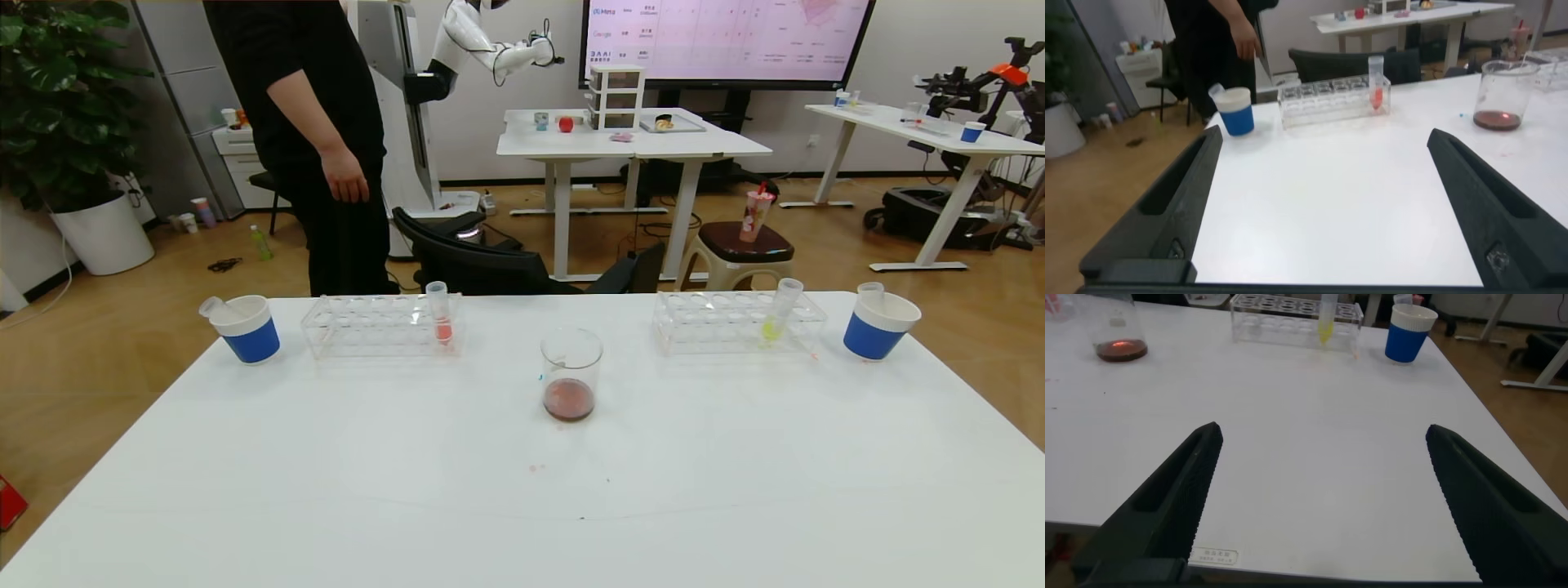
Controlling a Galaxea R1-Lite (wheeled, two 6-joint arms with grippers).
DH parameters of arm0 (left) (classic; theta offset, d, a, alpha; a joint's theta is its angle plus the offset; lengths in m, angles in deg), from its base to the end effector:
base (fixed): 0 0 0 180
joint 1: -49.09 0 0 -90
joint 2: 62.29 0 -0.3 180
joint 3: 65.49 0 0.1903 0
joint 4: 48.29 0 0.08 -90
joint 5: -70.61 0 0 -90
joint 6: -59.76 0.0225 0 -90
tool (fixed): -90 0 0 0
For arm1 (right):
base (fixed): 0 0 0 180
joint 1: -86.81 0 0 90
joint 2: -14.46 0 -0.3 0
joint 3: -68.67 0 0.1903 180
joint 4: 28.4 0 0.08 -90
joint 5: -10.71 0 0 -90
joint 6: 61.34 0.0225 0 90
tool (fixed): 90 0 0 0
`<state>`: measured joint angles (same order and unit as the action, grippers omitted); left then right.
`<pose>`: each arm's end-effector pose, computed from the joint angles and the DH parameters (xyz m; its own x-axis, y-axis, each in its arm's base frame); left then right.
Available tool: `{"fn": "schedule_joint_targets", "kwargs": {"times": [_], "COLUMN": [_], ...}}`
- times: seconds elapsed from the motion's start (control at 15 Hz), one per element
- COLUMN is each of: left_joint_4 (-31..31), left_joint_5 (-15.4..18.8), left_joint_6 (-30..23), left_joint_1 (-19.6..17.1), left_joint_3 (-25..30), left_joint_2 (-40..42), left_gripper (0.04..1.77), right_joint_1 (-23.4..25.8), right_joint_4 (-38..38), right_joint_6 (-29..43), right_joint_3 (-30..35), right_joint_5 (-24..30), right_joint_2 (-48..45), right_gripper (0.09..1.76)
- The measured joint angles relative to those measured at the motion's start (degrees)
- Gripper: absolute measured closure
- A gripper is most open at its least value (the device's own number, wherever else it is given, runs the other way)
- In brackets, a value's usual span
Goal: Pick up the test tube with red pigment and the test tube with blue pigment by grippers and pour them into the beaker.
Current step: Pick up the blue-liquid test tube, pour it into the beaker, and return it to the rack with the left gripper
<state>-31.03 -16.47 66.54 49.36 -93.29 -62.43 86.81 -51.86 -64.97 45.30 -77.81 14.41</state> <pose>-0.0307 -0.0010 0.1076 0.9820 -0.0556 0.1803 0.0331 0.9916 0.1252 -0.0229 0.0006 0.0753 0.9997 0.0258 -0.0007 -0.0258 0.9977 -0.0633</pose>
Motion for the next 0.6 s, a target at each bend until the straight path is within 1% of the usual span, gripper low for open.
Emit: {"fn": "schedule_joint_targets", "kwargs": {"times": [0.07,0.13,0.2,0.4,0.6], "left_joint_4": [2.2,5.7,6.6,6.4,6.2], "left_joint_5": [0.0,-0.4,-1.0,-1.3,-2.0], "left_joint_6": [-1.3,-2.4,-3.1,-3.3,-5.8], "left_joint_1": [0.0,0.0,0.0,0.0,0.0], "left_joint_3": [2.2,3.4,3.8,4.3,4.4], "left_joint_2": [0.1,0.2,0.2,0.2,0.2], "left_gripper": [0.06,0.06,0.06,0.06,0.06], "right_joint_1": [0.0,0.0,0.0,0.0,0.0], "right_joint_4": [0.0,0.0,0.0,0.0,0.0], "right_joint_6": [0.0,0.0,0.0,0.0,0.0], "right_joint_3": [0.0,0.0,0.0,0.0,0.0], "right_joint_5": [0.0,0.0,0.0,0.0,0.0], "right_joint_2": [0.0,0.0,0.0,0.0,0.0], "right_gripper": [0.11,0.11,0.11,0.11,0.11]}}
